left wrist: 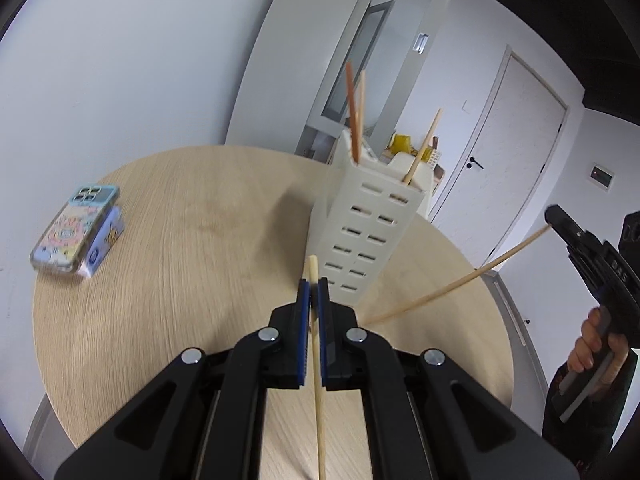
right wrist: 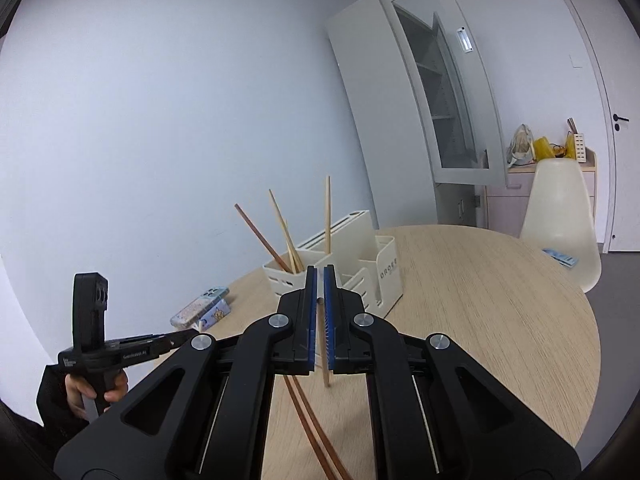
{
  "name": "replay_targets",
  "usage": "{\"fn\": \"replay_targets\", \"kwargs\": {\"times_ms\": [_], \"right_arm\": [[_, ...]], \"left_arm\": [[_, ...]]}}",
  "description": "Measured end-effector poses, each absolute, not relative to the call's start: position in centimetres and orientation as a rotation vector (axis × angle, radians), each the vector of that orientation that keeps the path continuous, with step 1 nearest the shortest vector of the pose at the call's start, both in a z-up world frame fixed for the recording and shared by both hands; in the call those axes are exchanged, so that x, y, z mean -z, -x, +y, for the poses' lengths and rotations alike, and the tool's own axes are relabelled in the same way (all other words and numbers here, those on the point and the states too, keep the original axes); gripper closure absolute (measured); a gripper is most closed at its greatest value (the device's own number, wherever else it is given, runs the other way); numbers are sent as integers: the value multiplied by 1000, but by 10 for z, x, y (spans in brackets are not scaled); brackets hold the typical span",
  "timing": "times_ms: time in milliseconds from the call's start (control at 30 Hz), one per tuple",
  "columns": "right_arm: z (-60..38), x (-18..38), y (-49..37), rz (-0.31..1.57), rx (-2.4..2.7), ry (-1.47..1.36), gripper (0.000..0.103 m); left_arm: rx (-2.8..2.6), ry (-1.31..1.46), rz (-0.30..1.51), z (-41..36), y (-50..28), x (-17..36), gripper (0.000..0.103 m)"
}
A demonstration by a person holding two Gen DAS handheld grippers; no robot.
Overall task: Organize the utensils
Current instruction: 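Lift both light chopsticks and lower them into the white holder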
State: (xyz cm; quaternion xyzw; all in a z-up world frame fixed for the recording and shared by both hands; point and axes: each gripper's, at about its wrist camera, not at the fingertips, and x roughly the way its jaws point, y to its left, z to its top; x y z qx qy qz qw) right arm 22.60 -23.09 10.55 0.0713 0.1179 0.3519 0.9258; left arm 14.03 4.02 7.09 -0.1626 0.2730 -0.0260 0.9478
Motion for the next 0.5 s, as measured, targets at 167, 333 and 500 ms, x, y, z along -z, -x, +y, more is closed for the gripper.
{"fn": "replay_targets", "kwargs": {"times_ms": [167, 333, 500], "right_arm": [[-223, -118, -230, 195, -701, -140, 100], [-216, -123, -235, 203, -691, -134, 100], [-214, -137, -237, 199, -710, -145, 103]], "left_arm": [[67, 307, 524, 42, -146, -83, 100], [111, 300, 508, 44, -158, -94, 100], [169, 277, 460, 42, -168, -126, 103]]}}
